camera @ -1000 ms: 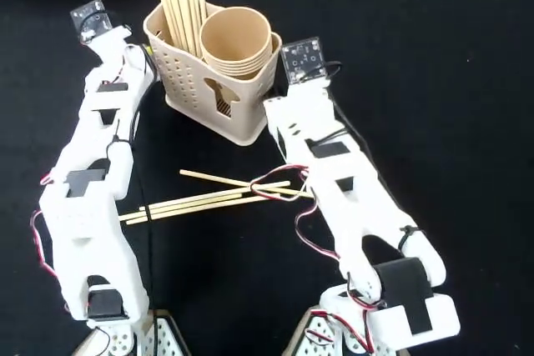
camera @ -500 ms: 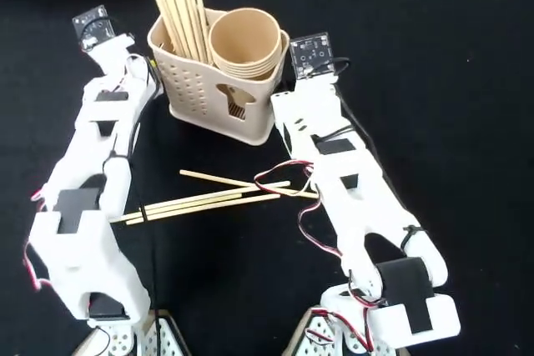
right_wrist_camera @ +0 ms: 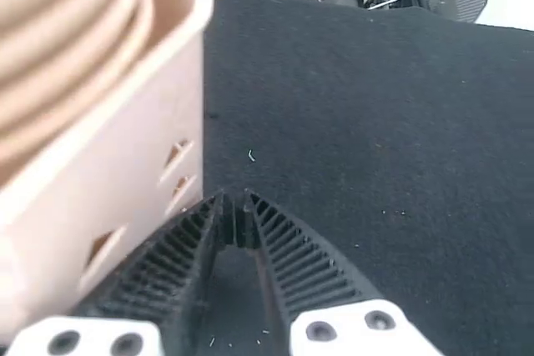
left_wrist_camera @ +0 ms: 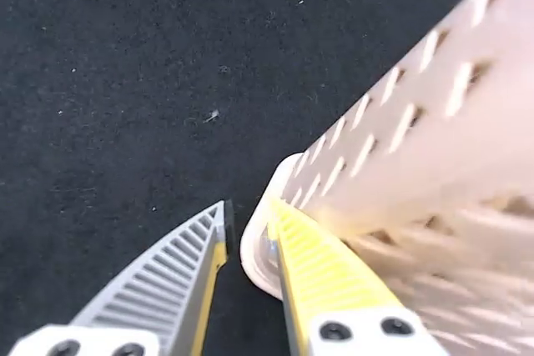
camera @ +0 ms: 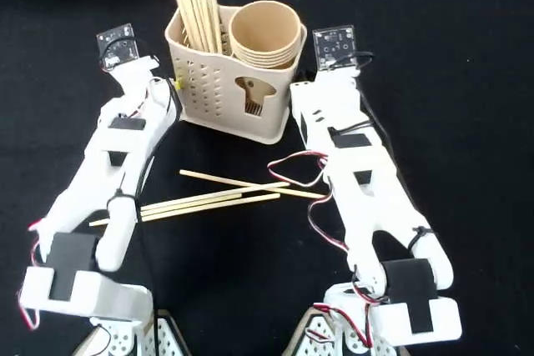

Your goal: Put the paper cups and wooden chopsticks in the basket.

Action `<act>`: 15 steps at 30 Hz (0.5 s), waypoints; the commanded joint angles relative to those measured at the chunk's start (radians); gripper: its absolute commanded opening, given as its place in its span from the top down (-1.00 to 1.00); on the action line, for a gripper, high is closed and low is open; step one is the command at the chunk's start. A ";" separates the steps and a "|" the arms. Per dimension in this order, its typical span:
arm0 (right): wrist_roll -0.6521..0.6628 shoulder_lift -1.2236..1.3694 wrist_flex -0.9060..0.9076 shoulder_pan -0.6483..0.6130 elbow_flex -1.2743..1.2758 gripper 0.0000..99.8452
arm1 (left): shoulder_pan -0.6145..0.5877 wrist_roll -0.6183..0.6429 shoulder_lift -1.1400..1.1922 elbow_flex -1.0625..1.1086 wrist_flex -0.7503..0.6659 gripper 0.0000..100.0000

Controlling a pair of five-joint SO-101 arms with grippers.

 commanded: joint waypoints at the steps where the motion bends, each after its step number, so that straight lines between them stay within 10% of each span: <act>1: 0.000 -0.041 -0.018 0.018 -0.042 0.91 | 0.005 -0.052 -0.071 -0.001 0.000 0.80; 15: 0.000 -0.047 -0.017 0.012 0.004 0.91 | -0.150 -0.071 0.037 -0.048 -0.345 0.80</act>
